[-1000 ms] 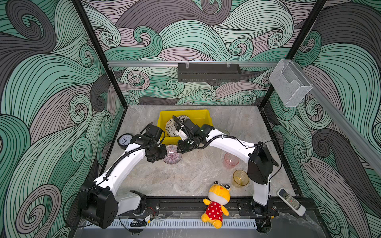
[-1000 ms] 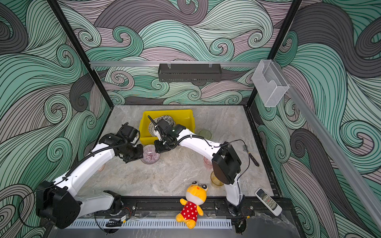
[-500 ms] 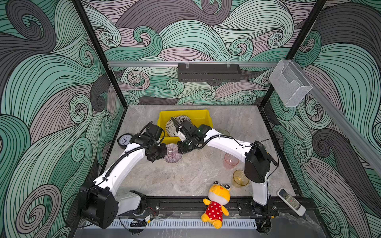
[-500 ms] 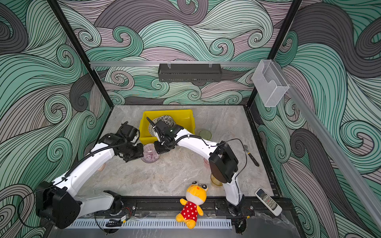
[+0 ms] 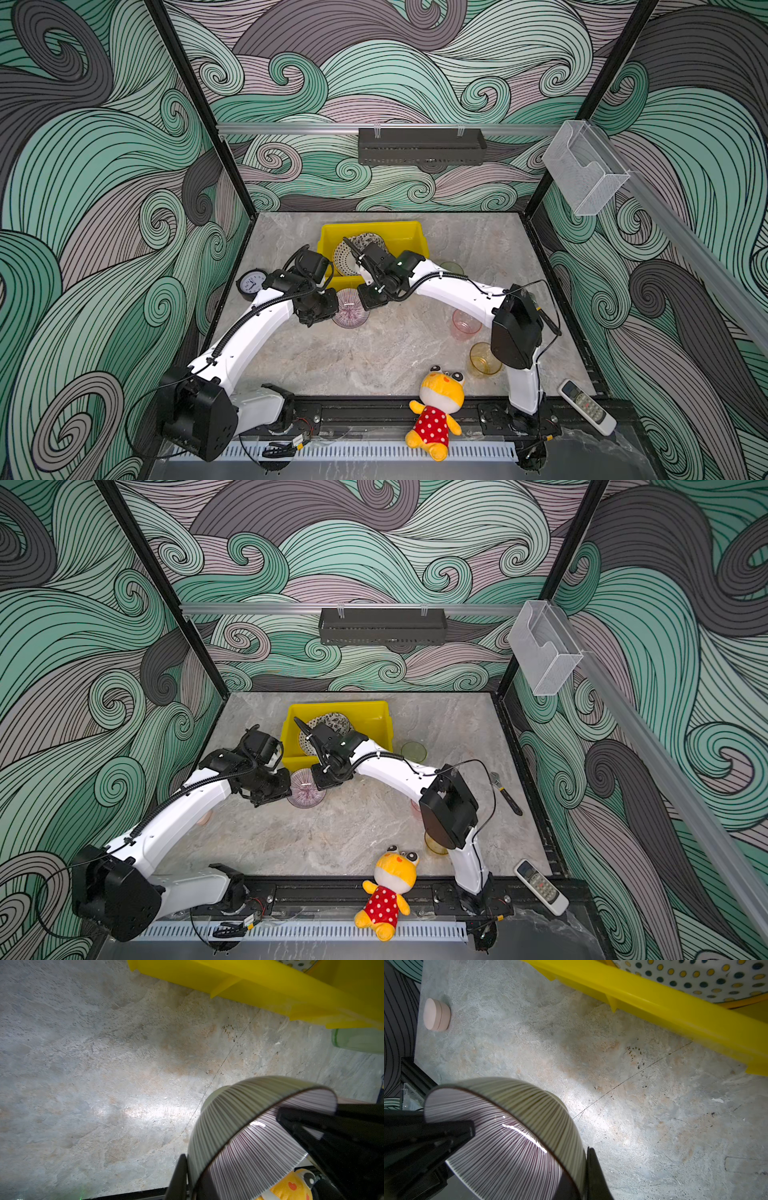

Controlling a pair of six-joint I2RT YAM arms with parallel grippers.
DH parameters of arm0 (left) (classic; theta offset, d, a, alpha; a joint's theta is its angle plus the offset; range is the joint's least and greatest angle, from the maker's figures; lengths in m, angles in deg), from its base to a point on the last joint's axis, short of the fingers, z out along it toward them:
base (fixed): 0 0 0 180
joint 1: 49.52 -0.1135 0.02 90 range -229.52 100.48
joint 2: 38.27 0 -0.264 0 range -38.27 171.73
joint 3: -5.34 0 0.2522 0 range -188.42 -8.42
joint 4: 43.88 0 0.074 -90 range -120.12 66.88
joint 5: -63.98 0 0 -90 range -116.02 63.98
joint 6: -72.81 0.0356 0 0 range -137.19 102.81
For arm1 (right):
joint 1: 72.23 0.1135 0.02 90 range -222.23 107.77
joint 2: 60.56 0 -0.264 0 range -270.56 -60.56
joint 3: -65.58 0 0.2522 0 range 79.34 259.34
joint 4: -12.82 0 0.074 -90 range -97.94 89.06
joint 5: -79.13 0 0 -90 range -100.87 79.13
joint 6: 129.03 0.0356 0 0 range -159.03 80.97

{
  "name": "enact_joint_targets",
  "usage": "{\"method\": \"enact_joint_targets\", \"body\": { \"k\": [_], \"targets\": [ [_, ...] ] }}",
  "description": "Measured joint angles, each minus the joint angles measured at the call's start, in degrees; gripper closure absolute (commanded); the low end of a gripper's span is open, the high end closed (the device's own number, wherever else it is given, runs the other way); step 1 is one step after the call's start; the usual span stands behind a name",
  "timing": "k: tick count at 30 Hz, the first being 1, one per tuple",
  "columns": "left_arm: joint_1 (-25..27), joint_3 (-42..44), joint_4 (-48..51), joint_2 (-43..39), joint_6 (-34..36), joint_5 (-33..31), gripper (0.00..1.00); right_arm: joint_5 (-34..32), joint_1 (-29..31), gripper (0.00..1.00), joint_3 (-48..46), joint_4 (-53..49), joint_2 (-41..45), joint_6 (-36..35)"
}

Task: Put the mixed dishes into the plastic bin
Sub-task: 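Grasp the pink striped bowl rim with the right gripper beside the left gripper, then lift the pink striped bowl with the right gripper while the left releases and withdraws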

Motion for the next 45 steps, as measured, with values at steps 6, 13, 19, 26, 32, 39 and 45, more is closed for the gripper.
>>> {"method": "enact_joint_targets", "body": {
  "k": [6,13,19,26,32,39,45],
  "targets": [
    [0.0,-0.3,-1.3,-0.8,0.1,0.3,0.72,-1.5,-0.1,1.0,0.2,-1.4,0.0,-0.3],
    [0.0,-0.3,-1.7,-5.1,0.1,-0.2,0.7,-2.5,-0.7,1.0,1.8,-2.3,0.0,-0.3],
    [0.0,0.2,-3.2,-8.4,0.1,-1.8,0.7,-3.6,-2.4,1.0,3.0,-3.1,0.0,-0.3],
    [0.0,0.9,-4.8,-9.3,0.3,-3.7,0.7,-4.9,-5.0,1.0,3.0,-3.5,0.0,-0.3],
    [0.0,0.9,-5.6,-9.3,0.8,-4.8,0.7,-5.5,-7.0,1.0,3.0,-3.7,0.1,-0.4],
    [0.0,1.0,-7.4,-9.3,2.3,-5.9,0.7,-5.9,-9.4,1.0,3.3,-3.8,0.3,-0.5],
    [0.0,1.9,-10.4,-9.3,3.6,-7.1,0.7,-5.9,-11.5,1.0,5.4,-4.0,0.3,-0.6]
  ]
}}
